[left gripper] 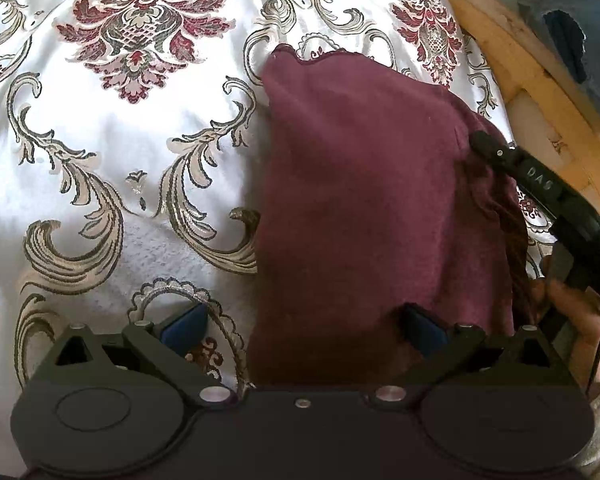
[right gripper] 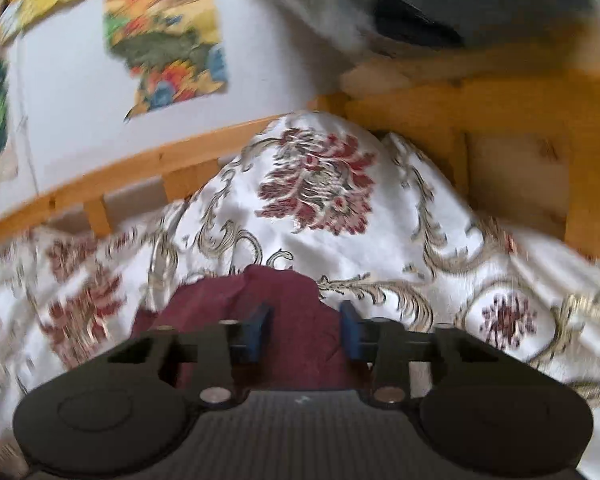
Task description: Fold small clothes
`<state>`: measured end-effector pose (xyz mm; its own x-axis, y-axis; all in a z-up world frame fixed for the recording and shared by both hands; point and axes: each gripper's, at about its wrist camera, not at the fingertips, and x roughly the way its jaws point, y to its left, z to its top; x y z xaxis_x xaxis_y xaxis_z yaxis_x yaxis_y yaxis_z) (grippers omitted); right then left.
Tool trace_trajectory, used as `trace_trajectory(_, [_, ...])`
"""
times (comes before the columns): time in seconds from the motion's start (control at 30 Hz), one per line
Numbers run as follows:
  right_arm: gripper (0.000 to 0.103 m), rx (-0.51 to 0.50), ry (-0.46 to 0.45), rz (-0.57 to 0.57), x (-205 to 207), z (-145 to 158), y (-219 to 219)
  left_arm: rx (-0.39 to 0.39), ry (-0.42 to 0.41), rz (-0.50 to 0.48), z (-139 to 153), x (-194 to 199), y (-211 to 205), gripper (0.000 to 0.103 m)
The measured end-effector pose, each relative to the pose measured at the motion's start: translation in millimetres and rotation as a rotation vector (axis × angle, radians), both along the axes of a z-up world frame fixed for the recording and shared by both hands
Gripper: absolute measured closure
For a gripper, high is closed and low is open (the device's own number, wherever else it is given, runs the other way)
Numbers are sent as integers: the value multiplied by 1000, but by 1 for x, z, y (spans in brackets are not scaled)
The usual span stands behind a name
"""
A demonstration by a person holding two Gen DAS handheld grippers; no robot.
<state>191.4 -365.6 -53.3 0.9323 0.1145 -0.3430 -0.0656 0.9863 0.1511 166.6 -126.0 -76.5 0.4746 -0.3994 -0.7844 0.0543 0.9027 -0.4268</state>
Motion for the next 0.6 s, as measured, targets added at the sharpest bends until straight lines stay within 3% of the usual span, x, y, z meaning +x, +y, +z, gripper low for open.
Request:
trace_trajectory(0.13, [80,-342,-87,68,-16,5,47,9,-5,-2,0,-1,-1,1])
trace_trajectory(0.2, [81,-433,-113,123,-21,2,66,7,-3,-3,0,0,0,1])
trace_trajectory(0.3, [83,-483,-123,130,-22,0,78,7,-3,-3,0,-1,0,1])
trace_trajectory(0.43, [85,-367,-96,32,-16,4,52,7,-4,-1,0,-1,0,1])
trace_trajectory(0.6, [85,-43,19,-48,-1,1,-6,7,-3,-5,0,-1,0,1])
